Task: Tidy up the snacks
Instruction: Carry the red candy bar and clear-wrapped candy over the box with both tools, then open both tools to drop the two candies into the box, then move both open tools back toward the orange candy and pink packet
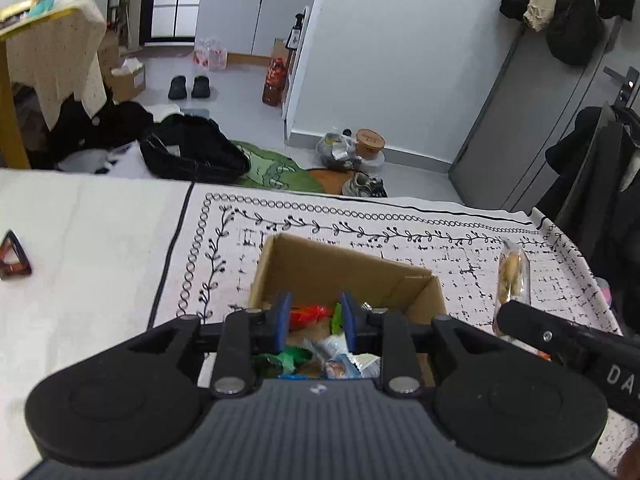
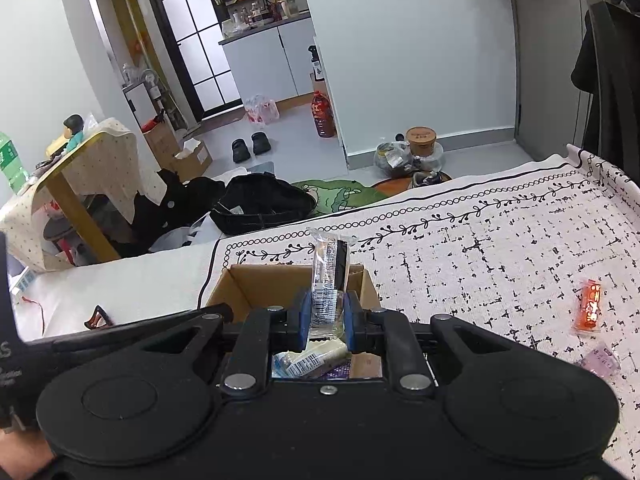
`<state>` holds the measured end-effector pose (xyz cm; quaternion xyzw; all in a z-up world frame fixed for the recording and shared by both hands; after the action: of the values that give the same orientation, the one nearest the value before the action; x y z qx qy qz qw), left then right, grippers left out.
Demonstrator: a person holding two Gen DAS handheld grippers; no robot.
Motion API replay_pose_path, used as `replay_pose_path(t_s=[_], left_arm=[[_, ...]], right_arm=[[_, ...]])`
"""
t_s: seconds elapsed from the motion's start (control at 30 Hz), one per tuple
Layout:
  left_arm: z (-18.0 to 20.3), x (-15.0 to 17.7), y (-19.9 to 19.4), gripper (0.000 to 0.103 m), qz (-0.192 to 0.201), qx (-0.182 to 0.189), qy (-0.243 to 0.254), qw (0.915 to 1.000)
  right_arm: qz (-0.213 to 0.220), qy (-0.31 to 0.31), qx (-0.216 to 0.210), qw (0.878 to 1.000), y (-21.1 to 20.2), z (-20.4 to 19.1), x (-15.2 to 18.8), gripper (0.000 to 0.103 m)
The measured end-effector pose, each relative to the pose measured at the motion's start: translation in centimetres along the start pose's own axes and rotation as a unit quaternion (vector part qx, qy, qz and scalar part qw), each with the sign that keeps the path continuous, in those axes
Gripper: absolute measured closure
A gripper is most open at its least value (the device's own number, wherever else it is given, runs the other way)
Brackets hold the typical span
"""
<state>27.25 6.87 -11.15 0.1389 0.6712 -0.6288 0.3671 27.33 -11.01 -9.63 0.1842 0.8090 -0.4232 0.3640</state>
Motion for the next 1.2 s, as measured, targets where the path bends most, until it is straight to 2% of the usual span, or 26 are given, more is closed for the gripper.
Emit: replay_pose_path(t_s=[0.13,0.33,0.4,0.43,0.47,0.5,0.57,0.67,0.73,0.83,1.2], left_arm=[[-0.6,0.4,-0.4,0.059,0.001,-0.006,0.001,1.0],[-1.0,0.6,-1.3,0.054,0.003,-0.009,0.005,0.9999],[-1.0,0.6,-1.5,0.053,0.006,-0.011,0.008,0.9999],[-1.0,0.6,-1.6,0.051,0.007,-0.012,0.009,0.9999],[-1.0,0.6,-1.6,0.05,0.009,-0.012,0.01,0.9998],[-1.1,0.6,-1.7,0.048,0.009,-0.013,0.009,0.9998],[-1.2,0.7,-1.6,0.046,0.011,-0.015,0.009,0.9998],[-1.2,0.7,-1.6,0.042,0.009,-0.015,0.01,0.9998],[-1.1,0.7,-1.7,0.033,0.009,-0.011,0.012,0.9998],[-0.8,0.6,-1.7,0.026,0.01,-0.012,0.014,0.9998],[1.8,1.2,-1.9,0.016,0.007,-0.002,0.019,0.9998]], right_arm=[[-0.001,0.003,-0.005,1.0,0.4,-0.2,-0.1,0.086],[0.004,0.0,-0.025,1.0,0.8,-0.8,-0.9,0.086],[0.007,-0.01,-0.029,1.0,0.9,-1.1,-1.2,0.081],[0.006,-0.011,-0.023,1.0,1.0,-1.0,-1.3,0.075],[0.004,-0.007,-0.021,1.0,1.0,-0.7,-1.3,0.065],[0.003,0.002,-0.023,1.0,0.9,-0.3,-1.3,0.061],[0.009,0.021,-0.028,0.999,0.5,0.6,-1.4,0.058],[0.011,0.036,-0.015,0.999,-0.1,2.3,-1.2,0.058],[0.01,0.045,-0.007,0.999,-0.5,3.3,-1.1,0.058],[0.009,0.06,0.008,0.998,-1.3,4.9,-0.6,0.058],[0.008,0.083,0.044,0.996,-4.5,9.0,1.2,0.048]])
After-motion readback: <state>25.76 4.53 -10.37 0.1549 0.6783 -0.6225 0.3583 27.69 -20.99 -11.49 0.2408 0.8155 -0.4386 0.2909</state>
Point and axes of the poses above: each gripper's, at about its wrist camera, not at the fingertips, and y roughly the way its jaws point, z to its right, x to its underside, the point moved 5 cm from there along y, roughly the way its jaws point, and after that the axes turned 14 degrees about -x, right-handed, at the moved point
